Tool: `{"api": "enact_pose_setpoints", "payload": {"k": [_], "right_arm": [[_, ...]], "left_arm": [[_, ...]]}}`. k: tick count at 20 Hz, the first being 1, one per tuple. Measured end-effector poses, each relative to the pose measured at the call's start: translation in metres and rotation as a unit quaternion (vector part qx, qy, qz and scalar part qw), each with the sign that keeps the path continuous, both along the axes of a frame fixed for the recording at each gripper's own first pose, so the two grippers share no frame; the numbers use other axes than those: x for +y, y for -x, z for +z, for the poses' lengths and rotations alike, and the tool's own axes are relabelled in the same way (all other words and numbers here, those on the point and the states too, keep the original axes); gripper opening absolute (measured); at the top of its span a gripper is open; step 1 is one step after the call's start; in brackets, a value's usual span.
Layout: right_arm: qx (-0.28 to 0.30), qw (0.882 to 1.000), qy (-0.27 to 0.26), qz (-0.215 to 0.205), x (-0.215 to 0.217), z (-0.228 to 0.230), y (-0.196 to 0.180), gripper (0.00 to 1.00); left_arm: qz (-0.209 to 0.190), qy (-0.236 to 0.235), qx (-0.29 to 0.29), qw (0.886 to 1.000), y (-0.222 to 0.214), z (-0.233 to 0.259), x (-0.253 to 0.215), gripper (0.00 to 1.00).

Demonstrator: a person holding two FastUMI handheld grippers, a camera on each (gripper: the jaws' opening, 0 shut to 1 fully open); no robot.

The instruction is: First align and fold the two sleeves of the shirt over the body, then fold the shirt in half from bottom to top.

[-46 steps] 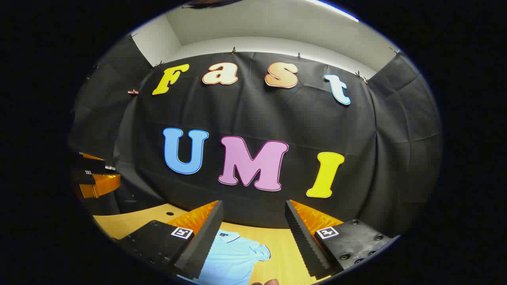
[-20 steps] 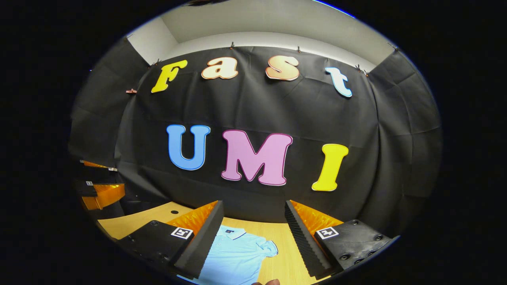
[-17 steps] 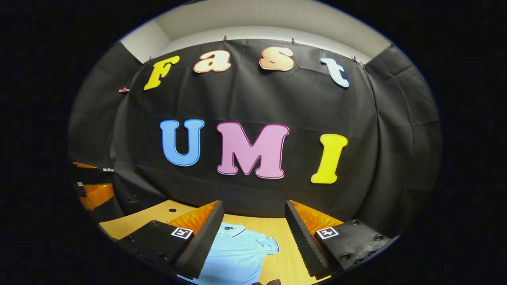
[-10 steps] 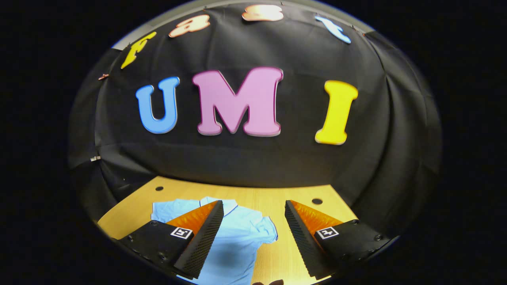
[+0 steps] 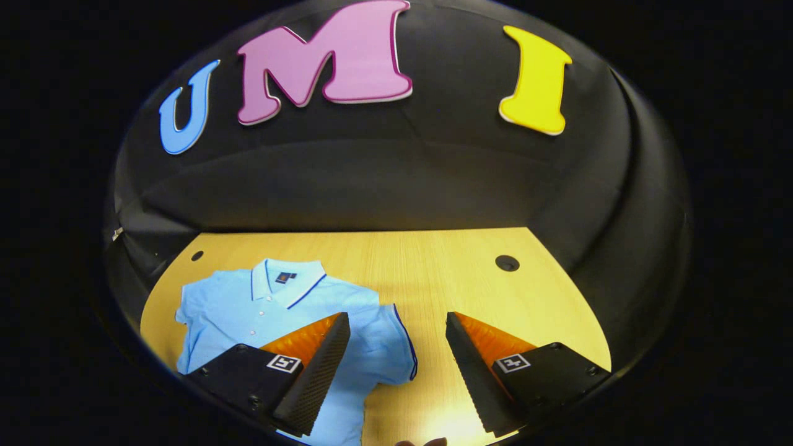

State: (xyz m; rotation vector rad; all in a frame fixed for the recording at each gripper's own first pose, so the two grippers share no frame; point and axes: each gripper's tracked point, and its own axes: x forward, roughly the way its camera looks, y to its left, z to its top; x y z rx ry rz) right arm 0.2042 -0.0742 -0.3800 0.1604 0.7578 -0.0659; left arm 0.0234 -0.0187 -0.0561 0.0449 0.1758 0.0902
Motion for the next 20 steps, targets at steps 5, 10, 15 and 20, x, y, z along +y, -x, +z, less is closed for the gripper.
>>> {"api": "enact_pose_setpoints", "payload": {"k": [5, 10, 15, 20], "right_arm": [[0.063, 0.998, -0.022, -0.003, 0.002, -0.065, -0.009, 0.97], [0.108, 0.994, -0.011, 0.016, 0.009, -0.107, -0.005, 0.97], [0.119, 0.993, -0.016, 0.011, 0.016, -0.114, -0.006, 0.92], [0.125, 0.992, -0.033, 0.008, 0.029, -0.114, -0.006, 0.54]], "left_arm": [[0.02, -0.003, 0.026, 0.999, -0.006, -0.016, -0.005, 0.99], [0.034, 0.0, 0.039, 0.999, -0.013, -0.023, -0.005, 0.98], [0.04, 0.003, 0.045, 0.998, -0.018, -0.029, -0.005, 0.99], [0.042, 0.005, 0.048, 0.998, -0.02, -0.034, 0.001, 0.98]]}}
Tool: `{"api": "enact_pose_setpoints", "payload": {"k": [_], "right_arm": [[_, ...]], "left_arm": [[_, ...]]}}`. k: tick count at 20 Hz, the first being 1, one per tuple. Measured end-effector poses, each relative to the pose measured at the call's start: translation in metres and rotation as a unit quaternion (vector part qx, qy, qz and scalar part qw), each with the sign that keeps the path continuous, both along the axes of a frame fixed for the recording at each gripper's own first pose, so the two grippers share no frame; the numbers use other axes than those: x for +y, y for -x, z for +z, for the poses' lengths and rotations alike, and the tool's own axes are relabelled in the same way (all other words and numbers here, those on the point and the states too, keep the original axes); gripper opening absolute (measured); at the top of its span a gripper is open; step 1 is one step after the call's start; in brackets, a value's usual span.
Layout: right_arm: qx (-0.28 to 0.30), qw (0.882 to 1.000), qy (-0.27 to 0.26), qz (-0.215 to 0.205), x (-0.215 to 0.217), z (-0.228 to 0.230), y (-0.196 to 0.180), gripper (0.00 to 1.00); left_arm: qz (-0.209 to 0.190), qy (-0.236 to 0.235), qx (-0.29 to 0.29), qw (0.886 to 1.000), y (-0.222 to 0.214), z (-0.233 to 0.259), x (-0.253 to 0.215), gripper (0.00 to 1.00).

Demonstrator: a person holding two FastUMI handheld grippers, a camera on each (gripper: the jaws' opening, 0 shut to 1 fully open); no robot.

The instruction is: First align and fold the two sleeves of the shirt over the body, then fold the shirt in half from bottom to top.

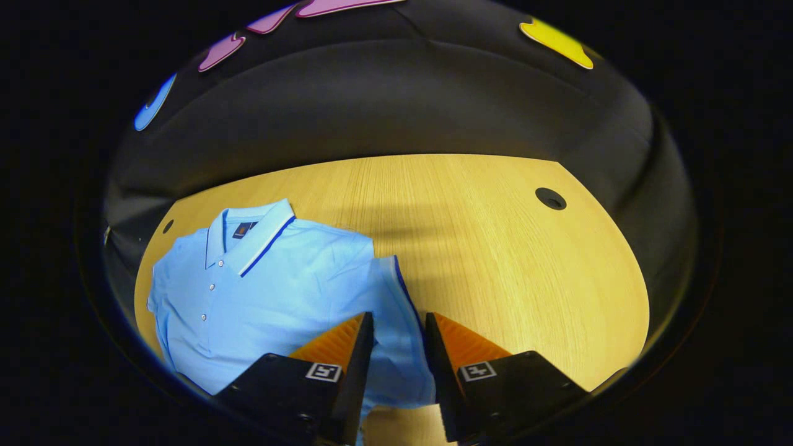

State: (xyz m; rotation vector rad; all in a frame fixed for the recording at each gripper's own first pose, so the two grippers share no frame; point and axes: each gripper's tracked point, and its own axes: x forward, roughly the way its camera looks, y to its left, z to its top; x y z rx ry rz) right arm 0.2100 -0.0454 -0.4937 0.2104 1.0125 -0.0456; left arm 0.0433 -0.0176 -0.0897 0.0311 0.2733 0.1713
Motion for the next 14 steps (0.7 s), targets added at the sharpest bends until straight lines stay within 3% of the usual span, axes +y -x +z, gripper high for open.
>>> {"api": "enact_pose_setpoints", "payload": {"k": [3, 5, 7, 8, 14], "right_arm": [[0.006, 1.0, -0.01, -0.003, 0.008, 0.002, 0.001, 0.26], [0.011, 1.0, -0.019, -0.006, 0.012, 0.002, 0.002, 0.16], [0.018, 0.999, -0.03, -0.016, 0.014, 0.003, 0.003, 0.12], [0.019, 0.999, -0.029, -0.019, 0.012, 0.004, 0.003, 0.05], [-0.04, 0.998, -0.038, -0.022, 0.033, 0.05, -0.015, 0.05]], "left_arm": [[0.001, 0.002, 0.001, 1.0, 0.0, -0.003, 0.005, 0.98], [0.002, 0.002, 0.002, 1.0, 0.002, -0.005, 0.008, 0.99], [0.001, 0.002, 0.002, 1.0, 0.005, -0.005, 0.013, 0.98], [0.001, 0.002, 0.002, 1.0, 0.006, -0.005, 0.016, 0.98], [0.005, 0.011, 0.003, 1.0, 0.016, -0.011, 0.036, 0.98]]}}
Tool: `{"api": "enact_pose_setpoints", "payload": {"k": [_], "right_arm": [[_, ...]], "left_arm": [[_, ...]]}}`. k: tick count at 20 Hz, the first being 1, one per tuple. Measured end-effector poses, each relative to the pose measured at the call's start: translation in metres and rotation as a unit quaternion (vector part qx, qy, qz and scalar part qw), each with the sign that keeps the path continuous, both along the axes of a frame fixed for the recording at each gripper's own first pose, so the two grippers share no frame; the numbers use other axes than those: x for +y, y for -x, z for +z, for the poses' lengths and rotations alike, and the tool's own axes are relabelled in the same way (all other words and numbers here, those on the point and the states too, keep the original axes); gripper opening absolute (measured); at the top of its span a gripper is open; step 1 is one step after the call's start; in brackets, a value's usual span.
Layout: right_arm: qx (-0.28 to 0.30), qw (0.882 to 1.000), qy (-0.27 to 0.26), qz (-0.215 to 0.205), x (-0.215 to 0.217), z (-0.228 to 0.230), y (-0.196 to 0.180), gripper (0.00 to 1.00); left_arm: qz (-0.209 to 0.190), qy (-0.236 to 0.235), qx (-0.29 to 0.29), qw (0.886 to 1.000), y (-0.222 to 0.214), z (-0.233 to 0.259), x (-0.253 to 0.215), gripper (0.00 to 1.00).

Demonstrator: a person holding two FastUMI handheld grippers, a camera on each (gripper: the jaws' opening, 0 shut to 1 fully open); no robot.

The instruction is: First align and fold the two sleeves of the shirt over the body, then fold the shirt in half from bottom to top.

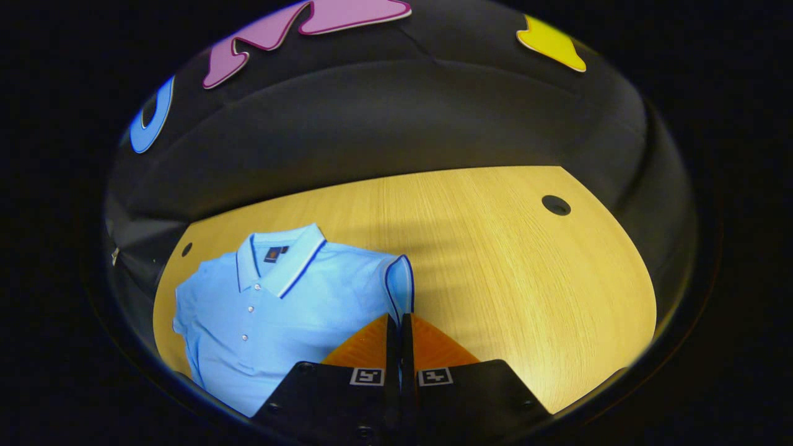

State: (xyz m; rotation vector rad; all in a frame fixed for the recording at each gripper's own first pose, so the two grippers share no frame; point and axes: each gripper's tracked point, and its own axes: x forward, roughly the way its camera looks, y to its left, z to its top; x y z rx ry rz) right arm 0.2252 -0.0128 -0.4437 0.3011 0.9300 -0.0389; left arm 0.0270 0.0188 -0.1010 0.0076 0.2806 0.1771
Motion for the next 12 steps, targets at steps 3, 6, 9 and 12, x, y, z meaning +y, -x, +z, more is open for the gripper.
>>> {"api": "enact_pose_setpoints", "payload": {"k": [3, 6, 9, 12], "right_arm": [[-0.013, 1.0, -0.02, 0.014, 0.037, 0.018, -0.002, 0.05], [-0.019, 0.998, -0.038, 0.035, 0.079, 0.031, 0.0, 0.05], [-0.014, 0.997, -0.05, 0.06, 0.12, 0.031, 0.006, 0.05], [0.004, 0.995, -0.049, 0.09, 0.153, 0.018, 0.019, 0.05]], "left_arm": [[-0.001, 0.0, -0.002, 1.0, 0.005, -0.001, 0.01, 0.99], [-0.003, 0.002, -0.003, 1.0, 0.01, -0.002, 0.019, 0.98], [-0.003, 0.003, -0.003, 1.0, 0.013, -0.004, 0.027, 0.98], [0.0, 0.003, 0.0, 1.0, 0.017, -0.006, 0.034, 0.98]]}}
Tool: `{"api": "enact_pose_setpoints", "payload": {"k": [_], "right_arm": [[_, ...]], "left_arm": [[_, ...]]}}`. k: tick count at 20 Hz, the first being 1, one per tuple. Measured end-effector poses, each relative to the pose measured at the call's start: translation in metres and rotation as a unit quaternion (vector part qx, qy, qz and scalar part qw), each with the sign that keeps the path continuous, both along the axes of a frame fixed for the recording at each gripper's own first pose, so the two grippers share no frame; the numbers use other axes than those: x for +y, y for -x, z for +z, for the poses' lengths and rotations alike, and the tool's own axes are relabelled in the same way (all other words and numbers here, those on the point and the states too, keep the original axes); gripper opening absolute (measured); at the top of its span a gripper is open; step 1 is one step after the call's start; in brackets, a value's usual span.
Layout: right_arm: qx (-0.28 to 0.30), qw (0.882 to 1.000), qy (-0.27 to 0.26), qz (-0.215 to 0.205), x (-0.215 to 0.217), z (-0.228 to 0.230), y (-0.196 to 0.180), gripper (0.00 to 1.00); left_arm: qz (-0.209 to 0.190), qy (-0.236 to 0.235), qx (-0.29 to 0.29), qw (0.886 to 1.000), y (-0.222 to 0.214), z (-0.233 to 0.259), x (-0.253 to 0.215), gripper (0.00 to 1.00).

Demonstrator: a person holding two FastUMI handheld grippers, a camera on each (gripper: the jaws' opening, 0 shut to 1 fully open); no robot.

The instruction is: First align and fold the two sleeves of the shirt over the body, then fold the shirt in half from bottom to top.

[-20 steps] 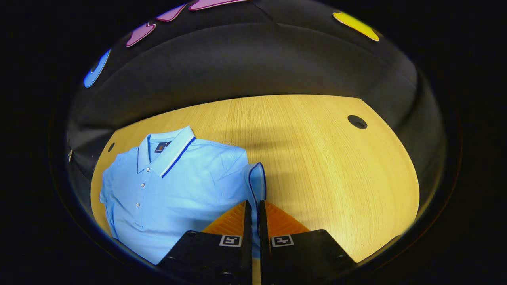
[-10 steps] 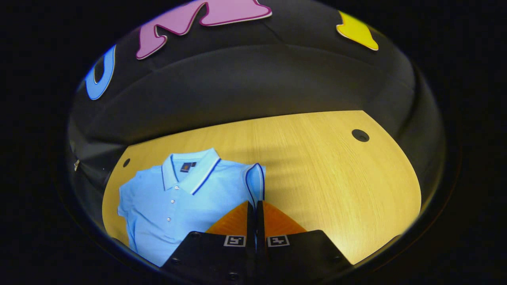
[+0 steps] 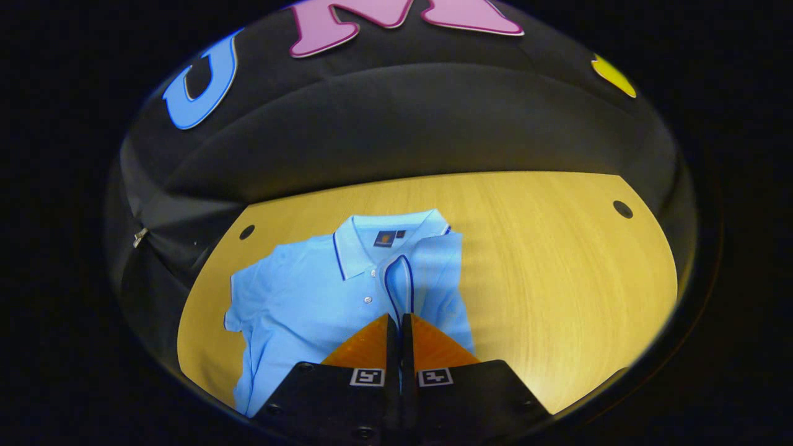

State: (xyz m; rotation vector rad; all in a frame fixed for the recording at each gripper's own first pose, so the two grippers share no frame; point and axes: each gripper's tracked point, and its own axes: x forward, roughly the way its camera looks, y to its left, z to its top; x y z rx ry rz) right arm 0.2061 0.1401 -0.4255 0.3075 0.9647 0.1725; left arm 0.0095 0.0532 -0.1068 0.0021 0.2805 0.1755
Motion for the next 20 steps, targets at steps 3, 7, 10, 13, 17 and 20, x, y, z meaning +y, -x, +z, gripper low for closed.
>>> {"api": "enact_pose_setpoints", "payload": {"k": [3, 7, 10, 13, 17, 20], "right_arm": [[0.012, 1.0, 0.011, 0.022, 0.019, -0.015, 0.009, 0.05], [0.023, 0.999, 0.026, 0.024, 0.022, -0.022, 0.013, 0.05], [0.03, 0.999, 0.015, 0.026, 0.028, -0.023, 0.017, 0.15], [0.032, 0.999, 0.002, 0.023, 0.033, -0.021, 0.02, 0.32], [0.03, 0.999, -0.011, 0.015, 0.037, -0.017, 0.023, 0.6], [0.02, 0.999, -0.015, 0.024, 0.044, -0.015, 0.024, 0.77]], "left_arm": [[0.006, 0.001, 0.008, 1.0, 0.004, -0.007, 0.007, 0.99], [0.015, 0.006, 0.013, 1.0, 0.008, -0.011, 0.015, 0.99], [0.017, 0.009, 0.013, 1.0, 0.006, -0.014, 0.018, 0.98], [0.016, 0.014, 0.013, 1.0, 0.002, -0.017, 0.019, 0.99], [0.013, 0.019, 0.014, 1.0, -0.005, -0.02, 0.02, 0.98], [0.011, 0.019, 0.013, 1.0, -0.006, -0.019, 0.02, 0.99]]}}
